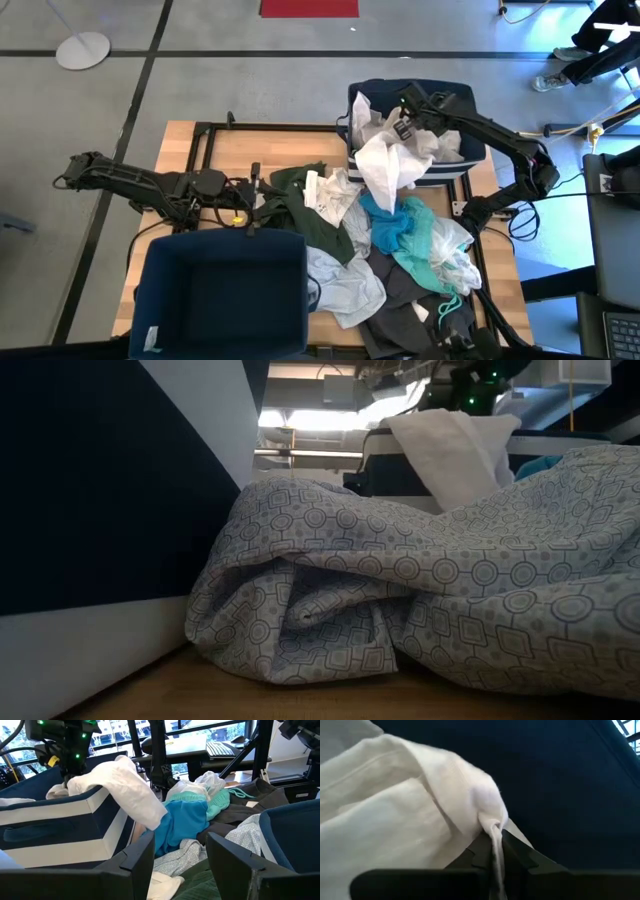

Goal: Sort clothes
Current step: Put the white polo shirt into the top laundry bin

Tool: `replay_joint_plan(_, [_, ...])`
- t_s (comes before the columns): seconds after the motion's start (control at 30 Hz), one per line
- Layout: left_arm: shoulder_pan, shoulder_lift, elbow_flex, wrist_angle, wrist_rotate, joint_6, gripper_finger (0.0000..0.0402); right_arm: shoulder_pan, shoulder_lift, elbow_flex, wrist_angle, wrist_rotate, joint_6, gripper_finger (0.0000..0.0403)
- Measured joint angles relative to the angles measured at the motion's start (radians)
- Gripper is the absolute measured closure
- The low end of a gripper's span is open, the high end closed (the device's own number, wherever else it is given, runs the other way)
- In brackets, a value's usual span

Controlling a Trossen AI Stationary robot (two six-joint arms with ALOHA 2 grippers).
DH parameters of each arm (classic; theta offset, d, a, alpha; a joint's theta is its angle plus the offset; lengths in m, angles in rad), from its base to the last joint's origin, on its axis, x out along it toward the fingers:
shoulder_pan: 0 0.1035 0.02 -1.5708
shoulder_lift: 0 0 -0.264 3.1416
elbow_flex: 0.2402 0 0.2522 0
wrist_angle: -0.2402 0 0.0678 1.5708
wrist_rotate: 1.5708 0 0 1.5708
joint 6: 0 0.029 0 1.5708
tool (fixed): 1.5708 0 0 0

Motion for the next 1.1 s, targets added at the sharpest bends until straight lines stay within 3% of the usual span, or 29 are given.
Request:
replay_joint_plan(0.13, [0.0,0.0,0.0,0.0,0.0,0.0,0.0235,0.002,0.0,0.006,-0.012,-0.012,0.0,0.0333])
replay_joint_plan(0.33, [0.0,0.0,0.0,-0.001,0.0,0.0,0.0235,0.002,0.0,0.045,-0.01,-0.036,-0.026,0.0225])
replay_joint_plan(0.47, [0.0,0.0,0.0,-0.001,0.0,0.0,0.0235,0.017,-0.008,0.164,-0.087,-0.052,-0.023,0.0166])
replay_joint_plan(0.6, [0.002,0.0,0.0,0.0,0.0,0.007,0.0235,0.074,-0.01,0.319,-0.235,-0.053,0.003,0.0136])
replay_joint_plan(0.83, [0.001,0.0,0.0,-0.002,0.0,-0.005,0.0235,0.341,-0.019,0.495,-0.385,-0.053,0.102,0.0127])
replay_joint_plan(1.1, [0.001,0.0,0.0,-0.003,0.0,-0.011,0.0235,0.747,-0.028,0.467,-0.421,-0.079,0.242,0.0127])
